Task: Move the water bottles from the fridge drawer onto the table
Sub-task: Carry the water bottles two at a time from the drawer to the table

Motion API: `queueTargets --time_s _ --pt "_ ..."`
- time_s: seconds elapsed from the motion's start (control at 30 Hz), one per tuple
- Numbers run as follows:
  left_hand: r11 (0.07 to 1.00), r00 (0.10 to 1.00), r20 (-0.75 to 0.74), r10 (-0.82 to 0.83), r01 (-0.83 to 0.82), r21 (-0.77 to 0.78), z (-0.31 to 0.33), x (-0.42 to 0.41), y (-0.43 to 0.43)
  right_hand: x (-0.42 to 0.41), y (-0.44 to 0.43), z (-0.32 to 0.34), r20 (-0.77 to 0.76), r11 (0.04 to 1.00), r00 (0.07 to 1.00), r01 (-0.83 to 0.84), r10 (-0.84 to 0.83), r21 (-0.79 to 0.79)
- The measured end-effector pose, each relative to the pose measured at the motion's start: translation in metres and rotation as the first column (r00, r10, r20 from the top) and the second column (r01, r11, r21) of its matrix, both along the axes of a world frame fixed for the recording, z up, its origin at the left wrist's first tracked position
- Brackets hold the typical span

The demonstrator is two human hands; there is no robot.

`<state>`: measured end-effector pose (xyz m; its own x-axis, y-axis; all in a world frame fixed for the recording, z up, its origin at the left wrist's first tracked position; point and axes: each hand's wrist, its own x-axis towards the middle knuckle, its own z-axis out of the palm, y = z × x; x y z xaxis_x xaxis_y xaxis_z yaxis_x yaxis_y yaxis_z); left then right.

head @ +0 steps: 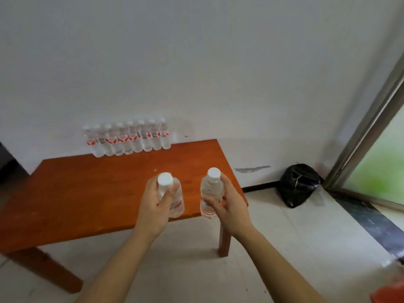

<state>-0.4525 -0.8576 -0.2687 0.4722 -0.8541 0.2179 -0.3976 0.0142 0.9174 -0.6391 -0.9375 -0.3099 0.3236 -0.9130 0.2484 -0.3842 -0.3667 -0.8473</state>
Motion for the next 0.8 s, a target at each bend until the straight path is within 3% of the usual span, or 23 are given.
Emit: queueTargets --time_s 0.53,0.8 --pt "0.933 0.935 0.059 0.349 -0.353 0.068 -0.019 0.247 -0.170 0.276 -0.235 -0.016 -0.050 0.933 0.933 -0.357 0.355 -0.033" --pt "0.913 0.915 0.094 0.392 -0.399 0.083 -0.031 0.379 -0.212 0.409 -0.289 -0.032 -0.040 0.899 0.898 -0.437 0.438 0.027"
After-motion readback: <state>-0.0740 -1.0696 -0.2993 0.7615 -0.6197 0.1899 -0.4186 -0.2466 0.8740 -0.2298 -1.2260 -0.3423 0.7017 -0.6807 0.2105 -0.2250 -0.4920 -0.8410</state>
